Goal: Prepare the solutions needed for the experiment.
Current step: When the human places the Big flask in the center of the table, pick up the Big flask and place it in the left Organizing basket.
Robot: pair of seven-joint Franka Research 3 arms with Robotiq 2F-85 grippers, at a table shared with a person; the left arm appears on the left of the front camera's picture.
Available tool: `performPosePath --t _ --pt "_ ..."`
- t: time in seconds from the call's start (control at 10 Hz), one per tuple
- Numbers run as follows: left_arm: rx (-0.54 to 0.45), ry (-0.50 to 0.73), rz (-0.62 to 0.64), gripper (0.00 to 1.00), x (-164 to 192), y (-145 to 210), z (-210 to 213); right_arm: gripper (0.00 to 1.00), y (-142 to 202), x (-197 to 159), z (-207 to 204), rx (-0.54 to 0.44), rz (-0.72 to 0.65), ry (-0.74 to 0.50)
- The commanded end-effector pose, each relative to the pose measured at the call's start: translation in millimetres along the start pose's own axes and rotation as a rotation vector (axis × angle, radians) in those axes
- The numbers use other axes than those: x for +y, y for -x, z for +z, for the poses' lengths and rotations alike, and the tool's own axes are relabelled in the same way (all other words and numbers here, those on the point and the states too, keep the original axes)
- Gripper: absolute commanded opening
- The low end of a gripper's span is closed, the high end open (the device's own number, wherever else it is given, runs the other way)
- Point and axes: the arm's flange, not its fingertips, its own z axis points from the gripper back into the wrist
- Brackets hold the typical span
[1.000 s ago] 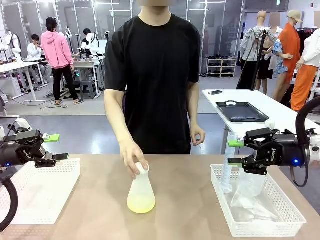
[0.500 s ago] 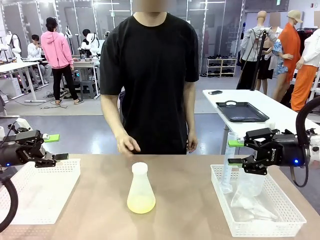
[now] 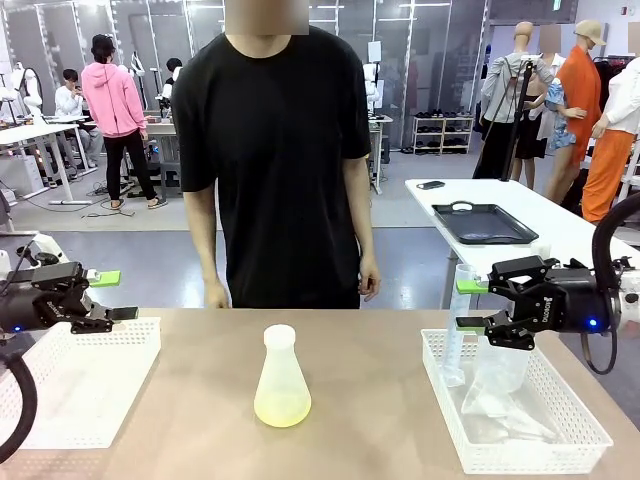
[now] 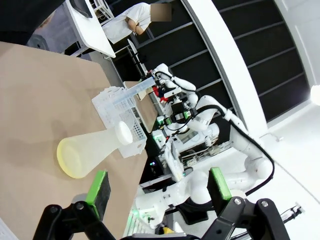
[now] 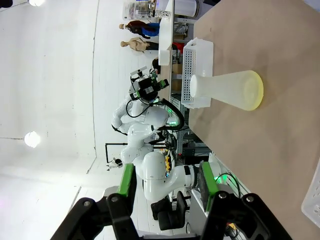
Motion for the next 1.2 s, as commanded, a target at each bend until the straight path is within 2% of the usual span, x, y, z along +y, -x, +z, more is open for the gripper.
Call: performPosePath --t 0.0,0.3,0.5,0.6,0.9,1.0,1.1 --pt "0.087 -0.022 -0.175 1.0 -3.6 -20.9 -8.3 0.64 -0.1 2.1 -0.6 -0.002 0.009 -0.003" --pt "0.264 -0.082 -0.367 1.0 -4.4 -49.6 -36.6 0.64 -0.1 2.1 -0.6 -0.002 0.009 -0.003" --pt "0.366 -0.111 -0.412 1.0 -0.1 -59.3 -50.6 0.64 -0.1 2.1 -0.6 -0.002 0.009 -0.003" --pt "0.253 -0.068 -0.35 1.0 -11.3 -40.4 -40.7 0.64 -0.1 2.1 -0.6 -0.002 0.009 -0.003" --pt "0.253 -0.068 -0.35 1.0 -11.3 -40.4 -40.7 0.64 -0.1 2.1 -0.6 -0.002 0.009 -0.003" --pt "0.282 -0.077 -0.361 1.0 -8.7 -46.1 -43.0 0.64 -0.1 2.1 -0.6 -0.002 0.009 -0.003" --pt "0.396 -0.028 -0.457 1.0 2.2 -58.1 -54.1 0.64 -0.1 2.1 -0.6 -0.002 0.009 -0.003"
